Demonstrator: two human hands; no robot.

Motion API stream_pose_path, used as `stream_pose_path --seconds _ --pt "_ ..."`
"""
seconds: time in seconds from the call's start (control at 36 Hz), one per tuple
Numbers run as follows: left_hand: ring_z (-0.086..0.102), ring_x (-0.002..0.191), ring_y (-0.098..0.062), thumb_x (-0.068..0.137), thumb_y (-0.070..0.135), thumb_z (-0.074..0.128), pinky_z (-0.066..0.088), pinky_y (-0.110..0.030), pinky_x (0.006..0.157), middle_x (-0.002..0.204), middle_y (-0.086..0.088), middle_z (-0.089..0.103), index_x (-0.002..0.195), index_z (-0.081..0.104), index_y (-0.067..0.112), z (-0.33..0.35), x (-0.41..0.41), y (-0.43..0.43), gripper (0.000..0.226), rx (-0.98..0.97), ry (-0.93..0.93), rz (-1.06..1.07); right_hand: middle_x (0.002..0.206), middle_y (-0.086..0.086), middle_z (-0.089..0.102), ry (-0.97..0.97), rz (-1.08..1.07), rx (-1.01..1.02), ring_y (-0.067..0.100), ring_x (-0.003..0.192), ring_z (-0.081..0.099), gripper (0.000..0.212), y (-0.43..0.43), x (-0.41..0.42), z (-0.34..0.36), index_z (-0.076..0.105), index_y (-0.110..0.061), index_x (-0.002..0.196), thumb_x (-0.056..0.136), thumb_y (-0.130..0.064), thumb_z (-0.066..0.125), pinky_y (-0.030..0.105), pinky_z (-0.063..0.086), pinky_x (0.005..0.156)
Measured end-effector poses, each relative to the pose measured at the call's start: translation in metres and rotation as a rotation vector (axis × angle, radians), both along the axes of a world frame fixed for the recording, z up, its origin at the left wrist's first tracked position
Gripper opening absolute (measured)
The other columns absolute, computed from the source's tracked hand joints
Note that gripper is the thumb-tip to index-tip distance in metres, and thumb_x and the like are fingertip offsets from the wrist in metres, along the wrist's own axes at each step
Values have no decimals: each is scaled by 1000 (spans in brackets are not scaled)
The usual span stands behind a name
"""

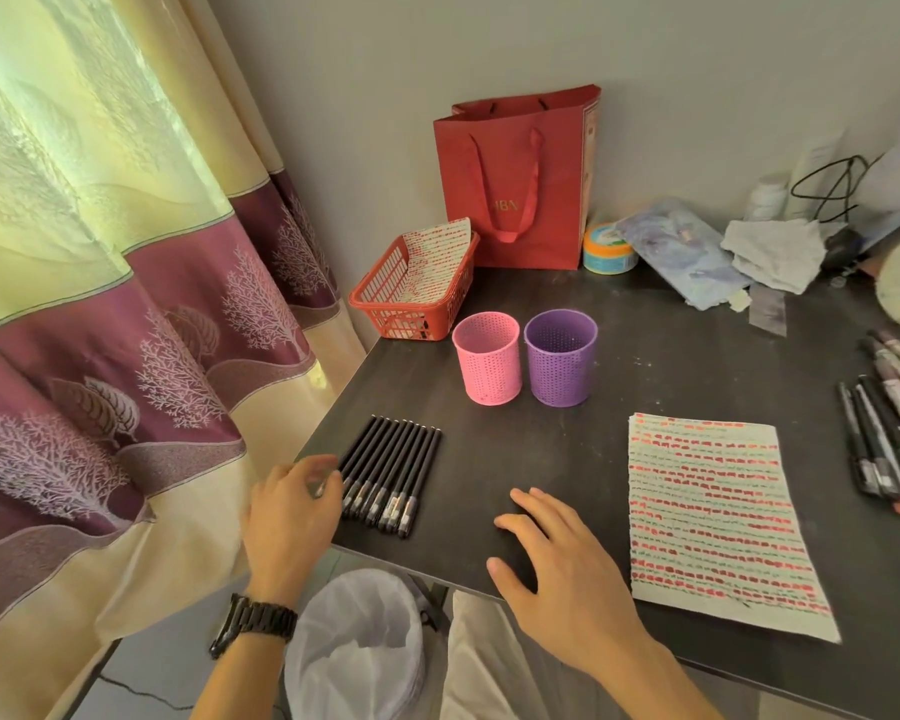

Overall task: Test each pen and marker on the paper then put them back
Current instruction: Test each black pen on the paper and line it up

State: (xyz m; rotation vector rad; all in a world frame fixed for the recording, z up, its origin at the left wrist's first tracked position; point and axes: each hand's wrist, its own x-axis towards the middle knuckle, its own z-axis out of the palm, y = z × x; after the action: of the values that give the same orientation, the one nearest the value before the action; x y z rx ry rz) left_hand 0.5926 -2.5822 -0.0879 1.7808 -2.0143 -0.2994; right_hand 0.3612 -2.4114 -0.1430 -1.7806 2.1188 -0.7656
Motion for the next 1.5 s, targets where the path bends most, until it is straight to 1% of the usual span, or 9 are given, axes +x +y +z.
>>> stream_pose_path --seconds 0.14,0.36,0.56,0.69,0.83,0.94,1.14,1.33,1.5 --pt "55 118 -25 97 38 60 46 -52 102 126 4 63 125 66 37 -1 -50 33 28 -63 -50 -169 156 -23 31 -208 48 53 -8 142 17 37 3 -9 20 52 -39 134 98 -51 49 11 14 107" --pt "62 106 -20 89 26 73 51 -41 91 112 11 66 112 73 33 -16 -133 89 24 -110 65 -582 122 -32 57 -383 -163 -67 -9 111 56 20 46 -83 64 59 -48 115 95 -46 56 15 49 93" --pt "38 141 -7 98 51 50 27 -32 119 151 18 44 141 49 47 -37 -185 106 43 28 33 -812 113 -22 65 -182 -483 -50 -11 90 61 16 92 -181 67 61 -41 111 97 -35 62 5 45 69" --pt "18 153 -8 99 63 33 6 -38 124 163 15 25 150 35 50 -49 -198 110 53 29 -51 -855 110 -6 71 -32 -695 8 7 84 62 22 107 -230 58 64 -29 118 95 -28 63 25 47 77" --pt "15 153 -8 95 69 21 5 -39 125 164 15 23 149 37 50 -52 -196 111 60 26 -69 -848 112 -6 70 120 -721 141 11 86 60 23 105 -251 54 63 -30 118 96 -35 60 30 50 77" --pt "14 153 -7 95 67 24 1 -35 123 164 17 22 149 36 50 -51 -196 110 58 33 -70 -842 112 -3 64 292 -704 228 14 89 57 27 93 -255 55 64 -29 117 95 -44 57 28 41 70" --pt "16 153 -8 98 63 34 0 -35 122 164 17 23 148 38 50 -50 -197 111 52 62 -50 -825 111 8 63 500 -697 355 30 100 64 36 71 -258 57 57 -18 106 95 -51 51 37 48 72" --pt "14 153 -7 99 62 34 -1 -34 121 164 19 22 149 37 49 -46 -197 111 52 89 -56 -823 120 15 64 566 -707 453 38 109 64 47 53 -265 58 61 -8 118 99 -48 45 41 51 81" --pt "14 153 -7 99 62 35 -1 -35 121 164 18 23 149 37 48 -44 -198 111 52 101 -57 -825 114 17 68 561 -681 537 36 102 66 37 46 -270 58 65 -9 111 100 -39 45 35 43 70"
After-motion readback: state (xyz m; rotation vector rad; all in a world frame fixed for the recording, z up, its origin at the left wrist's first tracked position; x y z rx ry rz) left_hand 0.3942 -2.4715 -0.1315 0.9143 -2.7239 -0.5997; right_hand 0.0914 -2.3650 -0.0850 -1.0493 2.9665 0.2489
